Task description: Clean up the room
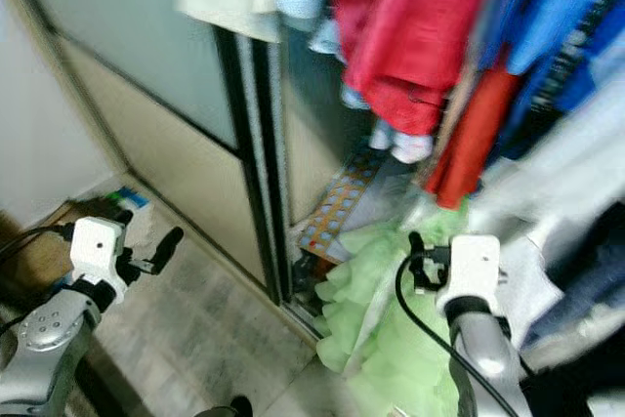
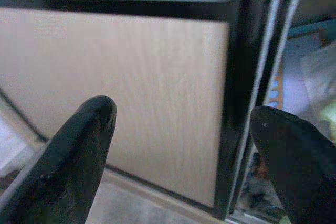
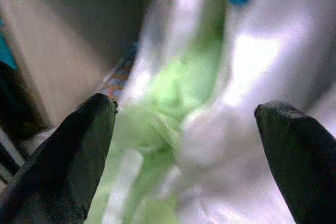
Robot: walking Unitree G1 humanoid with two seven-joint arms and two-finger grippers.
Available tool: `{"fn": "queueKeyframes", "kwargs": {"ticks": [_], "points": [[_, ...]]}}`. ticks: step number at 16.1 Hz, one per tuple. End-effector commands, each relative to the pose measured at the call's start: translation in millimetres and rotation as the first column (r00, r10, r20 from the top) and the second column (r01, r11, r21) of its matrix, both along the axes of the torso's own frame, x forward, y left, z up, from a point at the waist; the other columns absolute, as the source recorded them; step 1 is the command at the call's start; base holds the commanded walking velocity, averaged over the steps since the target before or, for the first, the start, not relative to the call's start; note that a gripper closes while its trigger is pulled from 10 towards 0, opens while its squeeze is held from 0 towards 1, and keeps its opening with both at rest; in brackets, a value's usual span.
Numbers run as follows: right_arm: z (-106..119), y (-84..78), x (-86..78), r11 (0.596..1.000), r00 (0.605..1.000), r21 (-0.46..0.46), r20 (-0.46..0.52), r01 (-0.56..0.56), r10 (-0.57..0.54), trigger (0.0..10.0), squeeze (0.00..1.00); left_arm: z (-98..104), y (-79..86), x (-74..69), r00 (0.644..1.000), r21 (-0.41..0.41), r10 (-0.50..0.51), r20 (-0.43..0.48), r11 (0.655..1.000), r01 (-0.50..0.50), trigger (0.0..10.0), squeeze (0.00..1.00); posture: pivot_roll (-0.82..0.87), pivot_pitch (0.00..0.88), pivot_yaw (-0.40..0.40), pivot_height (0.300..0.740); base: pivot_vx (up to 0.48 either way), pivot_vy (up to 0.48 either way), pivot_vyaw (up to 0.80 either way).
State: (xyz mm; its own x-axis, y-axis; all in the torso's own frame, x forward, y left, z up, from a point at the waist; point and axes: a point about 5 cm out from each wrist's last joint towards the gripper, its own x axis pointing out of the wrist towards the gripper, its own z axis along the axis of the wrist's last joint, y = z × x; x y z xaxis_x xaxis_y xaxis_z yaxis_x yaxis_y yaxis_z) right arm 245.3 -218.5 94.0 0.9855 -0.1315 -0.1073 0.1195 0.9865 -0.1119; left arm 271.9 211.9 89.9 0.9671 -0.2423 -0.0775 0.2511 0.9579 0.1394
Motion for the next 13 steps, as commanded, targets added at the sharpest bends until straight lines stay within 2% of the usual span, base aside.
{"fn": "queueKeyframes", "kwargs": {"ticks": [1, 3, 4, 6, 8, 11, 13], "points": [[3, -0.2, -0.9, 1.000, 1.000, -0.005, 0.016, 0.018, -0.018, 10.0, 0.00, 2, -1.1, 3.4, 1.000, 0.018, -0.022, 0.003, 1.000, 0.022, 10.0, 0.00, -0.11, 0.084, 0.054, 0.740, 0.000, 0.000, 0.00], [1, 10.9, 4.9, 1.000, 1.000, 0.023, 0.019, 0.009, -0.009, 10.0, 0.00, 11, 1.1, 14.0, 0.999, 0.031, -0.029, 0.025, 0.999, 0.028, 10.0, 0.00, -0.08, 0.088, 0.067, 0.740, 0.000, 0.000, 0.00], [-3, 18.3, 8.8, 0.999, 0.999, 0.024, 0.008, -0.032, 0.032, 10.0, 0.00, 10, 0.8, 14.3, 0.999, 0.029, -0.021, 0.030, 0.999, 0.020, 10.0, 0.00, -0.07, 0.085, 0.064, 0.740, 0.000, 0.000, 0.00], [-5, 23.0, 13.3, 0.998, 0.998, 0.042, -0.006, -0.055, 0.055, 10.0, 0.00, 6, 0.4, 11.9, 1.000, 0.023, -0.010, 0.027, 1.000, 0.009, 10.0, 0.00, -0.07, 0.082, 0.056, 0.740, 0.000, 0.000, 0.00], [5, 34.6, 26.5, 0.985, 0.985, -0.022, 0.003, -0.172, 0.172, 10.0, 0.00, -1, -4.3, 1.0, 1.000, 0.018, -0.004, 0.021, 1.000, 0.003, 10.0, 0.00, -0.04, 0.084, 0.035, 0.740, 0.000, 0.000, 0.00], [15, 46.6, 47.0, 0.961, 0.970, -0.144, 0.028, -0.237, 0.243, 10.0, 0.00, -11, -1.6, -14.2, 0.999, 0.001, 0.032, -0.006, 0.999, -0.032, 10.0, 0.00, -0.01, 0.093, 0.010, 0.740, 0.000, 0.000, 0.00], [26, 59.7, 55.4, 0.945, 0.953, -0.164, 0.070, -0.282, 0.296, 10.0, 0.00, -17, 1.5, -23.1, 0.999, 0.005, 0.042, -0.025, 0.999, -0.041, 10.0, 0.00, 0.00, 0.099, -0.007, 0.740, 0.000, 0.000, 0.00]]}}
